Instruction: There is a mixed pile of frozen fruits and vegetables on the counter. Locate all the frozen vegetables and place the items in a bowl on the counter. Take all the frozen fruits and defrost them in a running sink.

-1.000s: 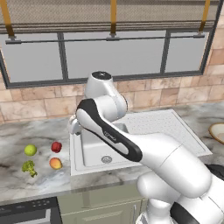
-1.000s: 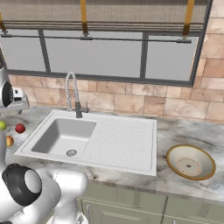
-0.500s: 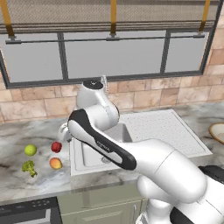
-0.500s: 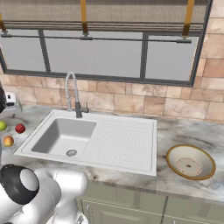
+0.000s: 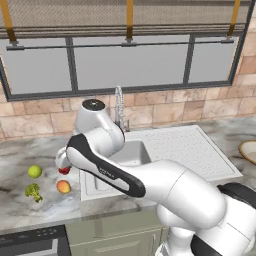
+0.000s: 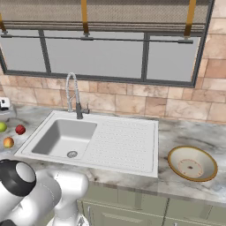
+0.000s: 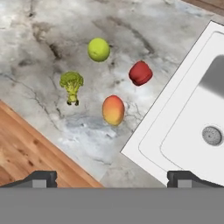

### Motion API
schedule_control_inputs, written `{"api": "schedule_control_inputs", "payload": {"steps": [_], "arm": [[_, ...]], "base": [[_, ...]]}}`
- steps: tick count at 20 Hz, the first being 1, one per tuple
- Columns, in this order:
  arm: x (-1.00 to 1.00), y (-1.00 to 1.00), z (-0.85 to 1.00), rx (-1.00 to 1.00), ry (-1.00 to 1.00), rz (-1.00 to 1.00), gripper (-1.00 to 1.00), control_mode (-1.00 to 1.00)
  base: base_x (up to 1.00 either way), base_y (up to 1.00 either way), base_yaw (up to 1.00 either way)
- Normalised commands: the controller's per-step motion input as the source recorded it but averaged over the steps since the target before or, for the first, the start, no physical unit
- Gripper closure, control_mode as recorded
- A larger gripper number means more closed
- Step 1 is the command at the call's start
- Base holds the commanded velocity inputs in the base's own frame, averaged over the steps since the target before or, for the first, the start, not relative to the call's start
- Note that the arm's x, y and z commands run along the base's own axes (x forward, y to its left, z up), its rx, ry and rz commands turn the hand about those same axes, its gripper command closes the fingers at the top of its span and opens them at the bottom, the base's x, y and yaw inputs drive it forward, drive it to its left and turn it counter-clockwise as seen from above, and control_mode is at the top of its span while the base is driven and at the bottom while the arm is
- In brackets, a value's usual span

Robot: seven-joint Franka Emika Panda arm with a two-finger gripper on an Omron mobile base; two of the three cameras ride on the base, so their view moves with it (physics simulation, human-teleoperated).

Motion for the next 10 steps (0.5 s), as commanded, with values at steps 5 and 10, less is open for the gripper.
{"api": "schedule_control_inputs", "payload": {"steps": [5,10], "arm": [[0.05,0.17,-0.27,0.0,0.0,0.0,-1.0,-1.0],[0.09,0.14,-0.25,0.0,0.01,0.0,-1.0,-1.0]], "base": [[0.0,0.0,0.0],[0.0,0.0,0.0]]}}
